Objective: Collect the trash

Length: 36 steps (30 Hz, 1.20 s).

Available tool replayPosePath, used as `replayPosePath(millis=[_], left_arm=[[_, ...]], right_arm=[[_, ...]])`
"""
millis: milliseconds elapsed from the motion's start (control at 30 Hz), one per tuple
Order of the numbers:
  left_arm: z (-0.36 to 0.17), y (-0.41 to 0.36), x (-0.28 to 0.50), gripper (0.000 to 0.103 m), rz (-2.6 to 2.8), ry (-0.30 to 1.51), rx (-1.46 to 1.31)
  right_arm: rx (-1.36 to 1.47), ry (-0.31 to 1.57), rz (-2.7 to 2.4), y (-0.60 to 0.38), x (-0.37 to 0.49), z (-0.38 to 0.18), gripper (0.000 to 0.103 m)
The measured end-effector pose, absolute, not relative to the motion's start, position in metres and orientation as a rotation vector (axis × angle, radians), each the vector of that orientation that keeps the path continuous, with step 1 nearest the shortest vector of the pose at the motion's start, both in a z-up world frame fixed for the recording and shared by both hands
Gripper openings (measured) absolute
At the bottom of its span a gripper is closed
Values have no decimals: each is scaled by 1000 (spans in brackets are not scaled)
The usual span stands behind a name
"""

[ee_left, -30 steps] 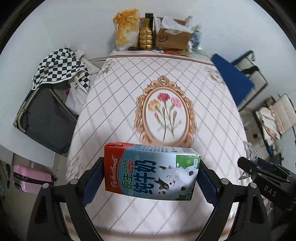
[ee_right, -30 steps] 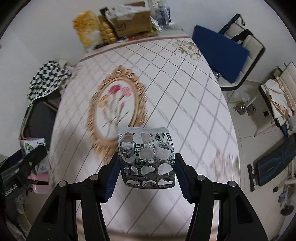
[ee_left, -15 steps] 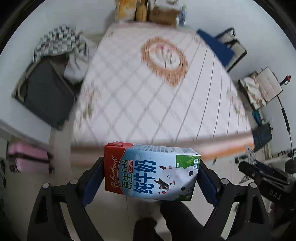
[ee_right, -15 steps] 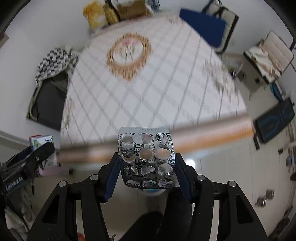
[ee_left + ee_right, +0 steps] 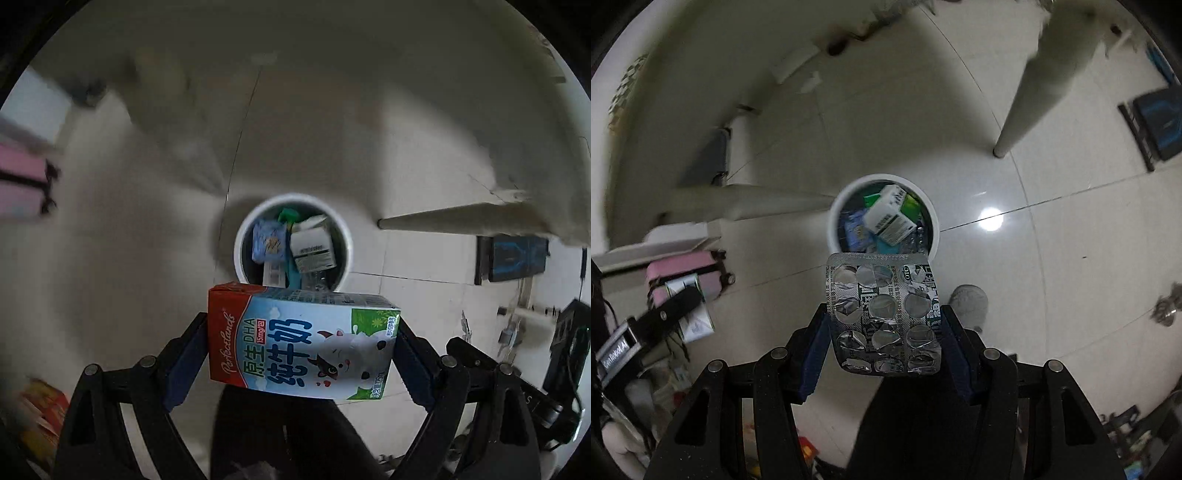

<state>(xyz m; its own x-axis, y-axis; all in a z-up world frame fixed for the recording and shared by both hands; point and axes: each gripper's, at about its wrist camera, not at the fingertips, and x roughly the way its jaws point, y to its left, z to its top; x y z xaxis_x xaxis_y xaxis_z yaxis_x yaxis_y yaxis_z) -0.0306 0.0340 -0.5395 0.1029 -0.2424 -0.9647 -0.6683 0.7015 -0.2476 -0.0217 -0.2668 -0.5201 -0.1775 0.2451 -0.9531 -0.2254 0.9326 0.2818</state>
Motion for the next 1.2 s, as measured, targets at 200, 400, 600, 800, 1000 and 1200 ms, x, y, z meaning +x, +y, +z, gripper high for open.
replayPosePath(millis=[200,400,600,800,1000,1200], left_arm=[[-670,34,-21,93,365,1519,-908],[-733,31,-16,99,328,1573,-891],[-726,39,-31,99,357,1564,-838],[-675,46,-48,99,482,1507,-641],[-587,36,-60,99,515,1460,-543],[-478,6,-73,99,486,1431,-507]], right_arm=[[106,1774,346,-272,-9,-661,59],[269,1816,273,-262,-7,-755,60],[452,1831,307,-251,-14,-787,88],[230,1766,346,-242,-21,-747,99],[-117,1594,399,-236,-31,-649,102],[-267,1504,451,-243,-36,-520,102]])
